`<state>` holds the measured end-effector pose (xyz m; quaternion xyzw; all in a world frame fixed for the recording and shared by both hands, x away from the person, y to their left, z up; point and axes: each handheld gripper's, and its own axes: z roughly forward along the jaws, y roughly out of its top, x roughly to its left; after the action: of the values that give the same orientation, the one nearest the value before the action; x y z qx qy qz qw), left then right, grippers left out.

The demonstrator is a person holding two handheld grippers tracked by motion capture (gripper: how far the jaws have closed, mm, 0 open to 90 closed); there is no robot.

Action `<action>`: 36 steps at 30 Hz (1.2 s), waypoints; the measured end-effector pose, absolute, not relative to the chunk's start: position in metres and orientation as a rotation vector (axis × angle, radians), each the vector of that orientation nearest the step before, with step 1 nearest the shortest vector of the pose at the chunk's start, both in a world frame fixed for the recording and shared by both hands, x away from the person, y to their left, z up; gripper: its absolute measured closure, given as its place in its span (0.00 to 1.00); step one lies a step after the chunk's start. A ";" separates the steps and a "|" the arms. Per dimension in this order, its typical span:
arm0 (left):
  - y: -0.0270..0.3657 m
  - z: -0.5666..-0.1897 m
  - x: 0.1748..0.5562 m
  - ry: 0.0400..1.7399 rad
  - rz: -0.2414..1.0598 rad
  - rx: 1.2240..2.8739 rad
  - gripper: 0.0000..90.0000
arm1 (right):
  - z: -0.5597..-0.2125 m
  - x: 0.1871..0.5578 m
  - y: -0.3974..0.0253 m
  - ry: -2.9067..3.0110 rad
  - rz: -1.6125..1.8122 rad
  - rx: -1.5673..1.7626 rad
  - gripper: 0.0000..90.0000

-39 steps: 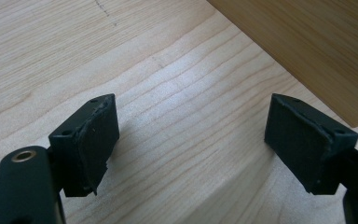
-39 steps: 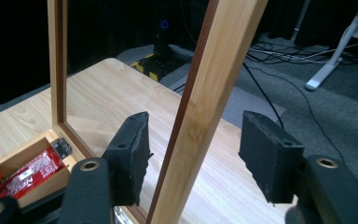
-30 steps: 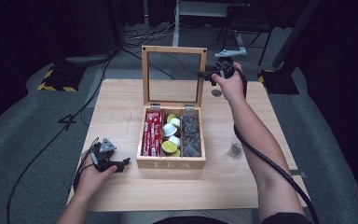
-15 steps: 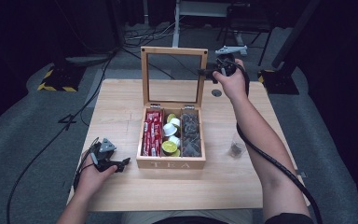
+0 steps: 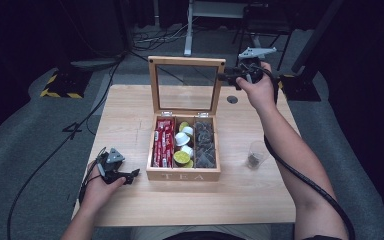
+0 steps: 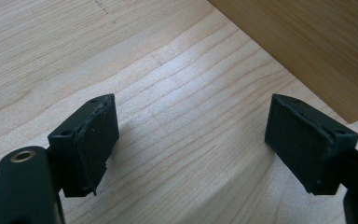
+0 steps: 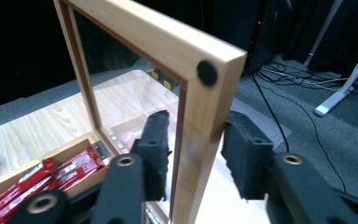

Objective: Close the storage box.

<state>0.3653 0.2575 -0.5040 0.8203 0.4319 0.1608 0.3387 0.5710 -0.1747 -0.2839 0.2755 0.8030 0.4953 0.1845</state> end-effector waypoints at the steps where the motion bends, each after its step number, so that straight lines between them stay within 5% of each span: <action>1: 0.258 -0.504 0.365 1.124 0.420 2.137 0.20 | -0.282 0.568 -0.176 2.267 1.397 0.768 0.71; 18: 0.258 -0.504 0.365 1.124 0.421 2.138 0.20 | -0.270 0.521 -0.180 2.311 1.387 0.675 0.76; 36: 0.257 -0.504 0.365 1.125 0.420 2.137 0.20 | -0.295 0.448 -0.182 2.403 1.288 0.618 0.72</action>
<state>0.3653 0.2574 -0.5040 0.8203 0.4319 0.1613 0.3383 0.4481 -0.1815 -0.2950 0.2178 0.8467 0.4538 0.1722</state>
